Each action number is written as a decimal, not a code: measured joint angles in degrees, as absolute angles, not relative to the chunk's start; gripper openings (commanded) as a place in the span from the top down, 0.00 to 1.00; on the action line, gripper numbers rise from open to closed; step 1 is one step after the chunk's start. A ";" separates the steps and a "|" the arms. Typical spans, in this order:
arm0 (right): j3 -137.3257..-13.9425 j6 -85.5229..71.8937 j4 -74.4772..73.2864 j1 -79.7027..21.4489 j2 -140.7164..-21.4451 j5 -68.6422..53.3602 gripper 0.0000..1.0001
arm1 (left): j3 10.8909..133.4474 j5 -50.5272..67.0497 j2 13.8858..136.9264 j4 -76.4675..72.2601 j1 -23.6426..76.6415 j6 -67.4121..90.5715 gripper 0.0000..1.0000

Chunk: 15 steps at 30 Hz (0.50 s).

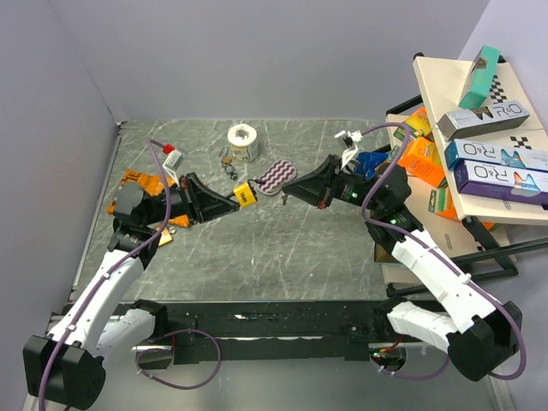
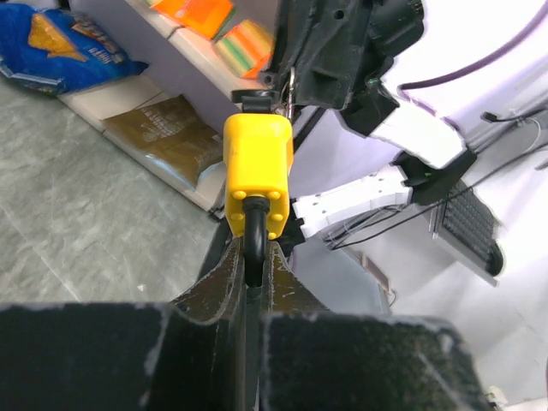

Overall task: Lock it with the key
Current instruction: Remove the key from the lock, then place the key at the center of the board.

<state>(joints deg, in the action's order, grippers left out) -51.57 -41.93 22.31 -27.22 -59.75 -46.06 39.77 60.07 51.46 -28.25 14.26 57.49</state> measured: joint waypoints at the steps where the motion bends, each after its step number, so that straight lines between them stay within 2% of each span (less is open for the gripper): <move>1: -51.62 -39.92 20.69 -26.94 -59.37 -45.93 1.00 | 40.01 59.90 51.46 -26.85 14.15 56.49 0.99; 8: -52.07 -14.72 0.51 -26.48 -59.35 -42.76 1.00 | 50.70 55.11 56.69 -2.44 14.04 38.70 0.99; 15: -52.36 6.68 -15.90 -26.74 -65.67 -27.11 1.00 | 52.14 51.72 58.43 11.44 13.78 27.03 0.99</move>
